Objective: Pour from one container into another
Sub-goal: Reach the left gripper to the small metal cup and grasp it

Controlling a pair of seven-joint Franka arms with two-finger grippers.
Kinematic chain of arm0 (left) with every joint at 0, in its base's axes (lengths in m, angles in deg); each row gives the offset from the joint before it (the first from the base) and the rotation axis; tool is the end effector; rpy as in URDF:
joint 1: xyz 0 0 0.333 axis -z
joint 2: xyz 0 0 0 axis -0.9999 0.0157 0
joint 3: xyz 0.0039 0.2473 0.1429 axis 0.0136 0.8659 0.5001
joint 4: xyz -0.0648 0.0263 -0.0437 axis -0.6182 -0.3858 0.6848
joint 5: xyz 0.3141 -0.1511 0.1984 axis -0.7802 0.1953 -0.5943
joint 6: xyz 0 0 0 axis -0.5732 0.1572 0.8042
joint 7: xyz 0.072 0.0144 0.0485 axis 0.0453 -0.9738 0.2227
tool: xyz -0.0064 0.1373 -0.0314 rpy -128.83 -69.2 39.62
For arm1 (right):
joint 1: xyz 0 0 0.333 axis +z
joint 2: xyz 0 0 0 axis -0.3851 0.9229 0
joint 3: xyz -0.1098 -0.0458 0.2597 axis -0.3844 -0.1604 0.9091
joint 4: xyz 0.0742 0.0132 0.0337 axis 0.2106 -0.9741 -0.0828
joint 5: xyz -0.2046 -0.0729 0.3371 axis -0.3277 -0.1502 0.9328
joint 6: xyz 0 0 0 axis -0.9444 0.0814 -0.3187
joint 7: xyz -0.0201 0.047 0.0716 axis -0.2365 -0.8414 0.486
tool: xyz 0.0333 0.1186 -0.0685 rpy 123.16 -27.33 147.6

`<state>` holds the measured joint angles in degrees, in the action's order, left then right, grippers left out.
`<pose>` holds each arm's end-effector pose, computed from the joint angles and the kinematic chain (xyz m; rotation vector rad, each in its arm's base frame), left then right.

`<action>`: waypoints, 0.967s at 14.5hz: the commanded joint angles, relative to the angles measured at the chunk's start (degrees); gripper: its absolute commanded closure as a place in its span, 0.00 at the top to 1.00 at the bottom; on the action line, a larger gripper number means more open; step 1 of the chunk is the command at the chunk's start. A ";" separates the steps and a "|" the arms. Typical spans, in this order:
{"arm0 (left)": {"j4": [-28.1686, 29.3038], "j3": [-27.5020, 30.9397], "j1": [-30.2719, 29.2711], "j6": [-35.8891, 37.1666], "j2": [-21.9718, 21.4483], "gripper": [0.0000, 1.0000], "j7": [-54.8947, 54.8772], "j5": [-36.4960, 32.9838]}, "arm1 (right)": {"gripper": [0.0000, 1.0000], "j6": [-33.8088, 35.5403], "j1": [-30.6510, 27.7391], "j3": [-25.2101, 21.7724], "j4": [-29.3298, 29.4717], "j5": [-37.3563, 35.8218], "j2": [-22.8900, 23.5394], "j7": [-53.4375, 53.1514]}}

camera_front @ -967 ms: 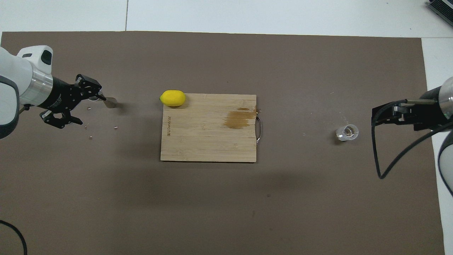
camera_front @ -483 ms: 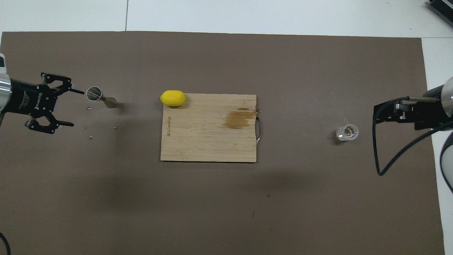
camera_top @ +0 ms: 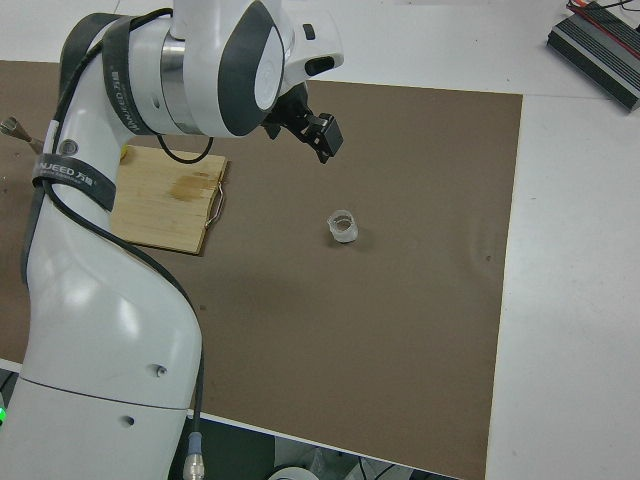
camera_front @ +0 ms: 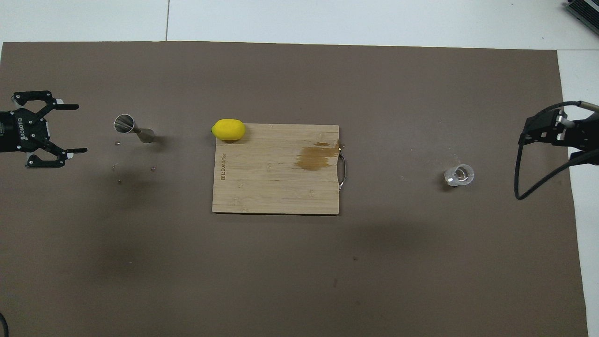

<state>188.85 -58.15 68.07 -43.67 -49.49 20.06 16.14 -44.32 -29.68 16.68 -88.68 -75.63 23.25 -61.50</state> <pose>0.6081 0.0918 0.3752 1.6094 1.7877 -0.4626 0.5629 -0.0179 0.5597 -3.0558 0.7163 -0.0648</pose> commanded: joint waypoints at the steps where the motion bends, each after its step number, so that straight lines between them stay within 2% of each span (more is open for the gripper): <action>1: 5.92 -0.62 -0.95 -6.29 -1.27 1.00 1.41 7.43 | 0.95 -0.81 -1.76 0.32 0.67 1.44 0.75 -7.66; 5: 9.44 -0.62 -1.30 -6.04 -0.57 1.00 1.41 11.49 | 0.95 -0.90 -2.81 0.32 0.14 2.58 1.45 -17.85; 8: 12.18 -0.62 -0.60 -6.47 -0.57 1.00 1.41 15.88 | 0.95 -1.69 -6.14 0.32 -0.38 7.05 2.77 -25.60; 11: 12.79 -0.70 -0.42 -7.27 -0.22 1.00 1.23 18.00 | 0.93 -1.95 -9.92 0.24 -3.97 14.17 1.28 -31.92; 14: 13.50 -0.70 1.33 -10.16 -0.04 1.00 1.23 20.28 | 0.93 -4.05 -10.37 0.15 -8.55 14.10 -1.00 -33.43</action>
<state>200.97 -58.94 67.93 -50.85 -49.24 20.83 33.96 -45.14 -39.49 16.45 -92.31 -62.80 25.44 -92.39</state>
